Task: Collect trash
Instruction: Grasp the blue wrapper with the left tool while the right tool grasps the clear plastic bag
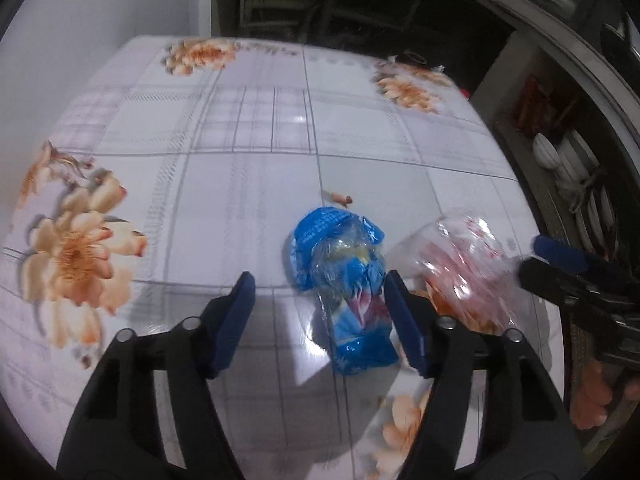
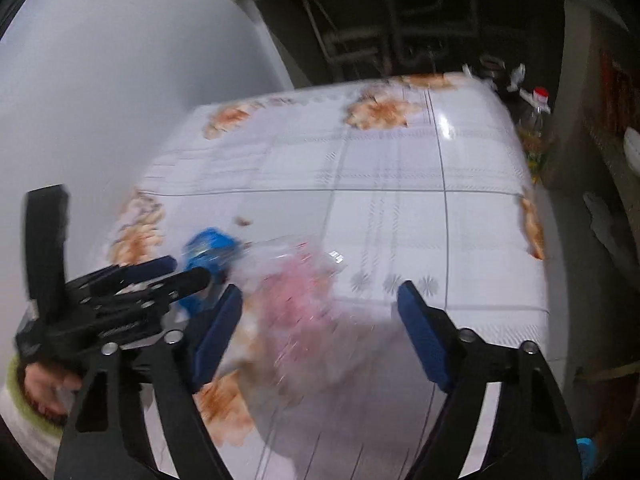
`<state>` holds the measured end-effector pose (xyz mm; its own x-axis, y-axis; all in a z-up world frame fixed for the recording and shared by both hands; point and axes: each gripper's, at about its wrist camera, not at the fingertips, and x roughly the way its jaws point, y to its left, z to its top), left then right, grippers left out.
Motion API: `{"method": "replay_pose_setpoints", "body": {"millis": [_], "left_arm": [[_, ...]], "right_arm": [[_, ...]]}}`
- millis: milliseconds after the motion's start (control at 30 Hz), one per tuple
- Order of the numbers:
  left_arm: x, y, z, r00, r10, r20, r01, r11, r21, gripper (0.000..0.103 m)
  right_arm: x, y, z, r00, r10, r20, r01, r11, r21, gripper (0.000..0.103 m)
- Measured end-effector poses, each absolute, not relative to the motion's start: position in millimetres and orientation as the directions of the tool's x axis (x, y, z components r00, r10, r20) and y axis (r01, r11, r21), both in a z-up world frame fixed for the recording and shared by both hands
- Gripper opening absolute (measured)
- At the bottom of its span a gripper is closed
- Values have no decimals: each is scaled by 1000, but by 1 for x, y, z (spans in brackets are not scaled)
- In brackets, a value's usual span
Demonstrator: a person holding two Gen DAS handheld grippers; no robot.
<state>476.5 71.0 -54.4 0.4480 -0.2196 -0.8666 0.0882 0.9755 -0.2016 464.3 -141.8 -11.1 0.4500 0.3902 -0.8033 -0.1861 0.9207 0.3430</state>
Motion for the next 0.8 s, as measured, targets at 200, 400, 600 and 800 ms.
{"method": "replay_pose_setpoints", "body": {"millis": [200,400,600,800], "left_arm": [[476,58,-55,463,-197,-864,134,979,-152,28],[449,45,-52,455,-198,-868,190,974,-123,13],[371,29,-40,434,-273,-859,313,939,-140,12],[258,30,-31,377,-398,-836,388,888,-248,12]], "right_arm": [[473,-131,-34,407,360,-839,-185,932,311,42],[437,-126,-30,387,356,-850,-196,933,302,12],[363,-133,-25,369,389,-844,-191,920,341,11],[248,-150,-22,369,450,-814,-154,893,423,11]]}}
